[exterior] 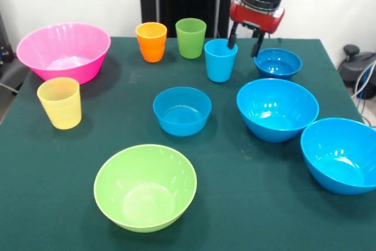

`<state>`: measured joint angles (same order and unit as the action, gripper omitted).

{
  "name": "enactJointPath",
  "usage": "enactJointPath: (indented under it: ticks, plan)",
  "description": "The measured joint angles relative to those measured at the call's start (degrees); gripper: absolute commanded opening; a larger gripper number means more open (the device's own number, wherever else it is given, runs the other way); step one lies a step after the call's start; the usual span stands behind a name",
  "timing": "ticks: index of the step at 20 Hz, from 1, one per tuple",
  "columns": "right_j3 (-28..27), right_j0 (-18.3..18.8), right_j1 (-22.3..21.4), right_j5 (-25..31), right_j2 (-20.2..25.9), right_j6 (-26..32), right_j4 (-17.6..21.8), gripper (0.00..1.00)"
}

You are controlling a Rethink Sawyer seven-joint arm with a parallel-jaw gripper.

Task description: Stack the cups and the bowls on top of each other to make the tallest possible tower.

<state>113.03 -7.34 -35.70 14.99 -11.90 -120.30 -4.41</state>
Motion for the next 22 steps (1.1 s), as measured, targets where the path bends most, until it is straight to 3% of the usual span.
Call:
enactJointPath:
  ticks: [7, 22]
  plan:
    - [2.06, -0.02, -0.16, -0.81, -0.26, -0.65, 0.0, 1.0]
    - [3.07, 0.14, 5.96, -13.54, 0.27, -0.74, -1.14, 1.0]
